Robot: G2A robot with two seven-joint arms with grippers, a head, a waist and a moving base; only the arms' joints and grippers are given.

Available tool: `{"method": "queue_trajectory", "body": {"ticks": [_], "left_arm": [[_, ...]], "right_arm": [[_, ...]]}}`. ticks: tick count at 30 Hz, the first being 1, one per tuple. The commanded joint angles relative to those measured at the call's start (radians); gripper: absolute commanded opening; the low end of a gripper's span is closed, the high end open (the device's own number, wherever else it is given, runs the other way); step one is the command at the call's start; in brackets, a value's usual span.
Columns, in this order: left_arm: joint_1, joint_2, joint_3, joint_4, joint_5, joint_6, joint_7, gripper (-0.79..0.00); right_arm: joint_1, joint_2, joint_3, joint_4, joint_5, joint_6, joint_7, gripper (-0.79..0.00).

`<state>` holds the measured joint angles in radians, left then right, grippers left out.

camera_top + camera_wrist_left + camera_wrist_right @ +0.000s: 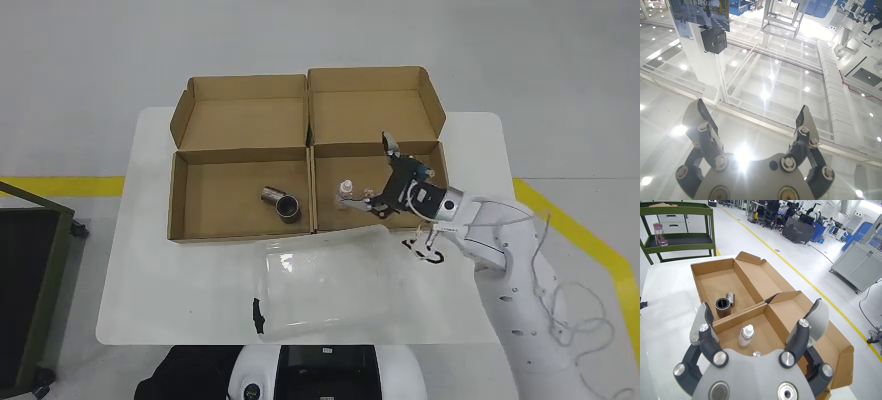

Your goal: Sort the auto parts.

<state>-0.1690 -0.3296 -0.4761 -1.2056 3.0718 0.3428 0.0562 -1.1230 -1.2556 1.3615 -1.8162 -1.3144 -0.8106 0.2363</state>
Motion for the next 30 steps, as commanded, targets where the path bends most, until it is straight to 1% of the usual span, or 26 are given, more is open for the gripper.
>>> {"method": "queue_trajectory", "body": {"ticks": [1, 8, 16, 20, 25, 30], "left_arm": [[0.000, 0.000, 0.000, 0.000, 0.000, 0.000, 0.000, 0.000], [0.000, 0.000, 0.000, 0.000, 0.000, 0.000, 0.000, 0.000], [0.000, 0.000, 0.000, 0.000, 0.000, 0.000, 0.000, 0.000], [0.000, 0.000, 0.000, 0.000, 0.000, 0.000, 0.000, 0.000], [0.000, 0.000, 0.000, 0.000, 0.000, 0.000, 0.000, 0.000], [0.000, 0.000, 0.000, 0.000, 0.000, 0.000, 0.000, 0.000]], "right_arm": [[-0.036, 0.007, 0.035, -0.027, 0.005, -0.006, 0.011, 0.000], [-0.186, 0.036, 0.201, -0.148, 0.017, -0.034, 0.028, 0.000], [-0.325, 0.055, 0.351, -0.232, 0.059, -0.039, -0.024, 0.000], [-0.390, 0.062, 0.423, -0.245, 0.060, -0.029, -0.049, 0.000], [-0.457, 0.067, 0.482, -0.253, 0.050, -0.007, -0.094, 0.000], [-0.491, 0.073, 0.517, -0.271, 0.002, 0.006, -0.112, 0.000]]}}
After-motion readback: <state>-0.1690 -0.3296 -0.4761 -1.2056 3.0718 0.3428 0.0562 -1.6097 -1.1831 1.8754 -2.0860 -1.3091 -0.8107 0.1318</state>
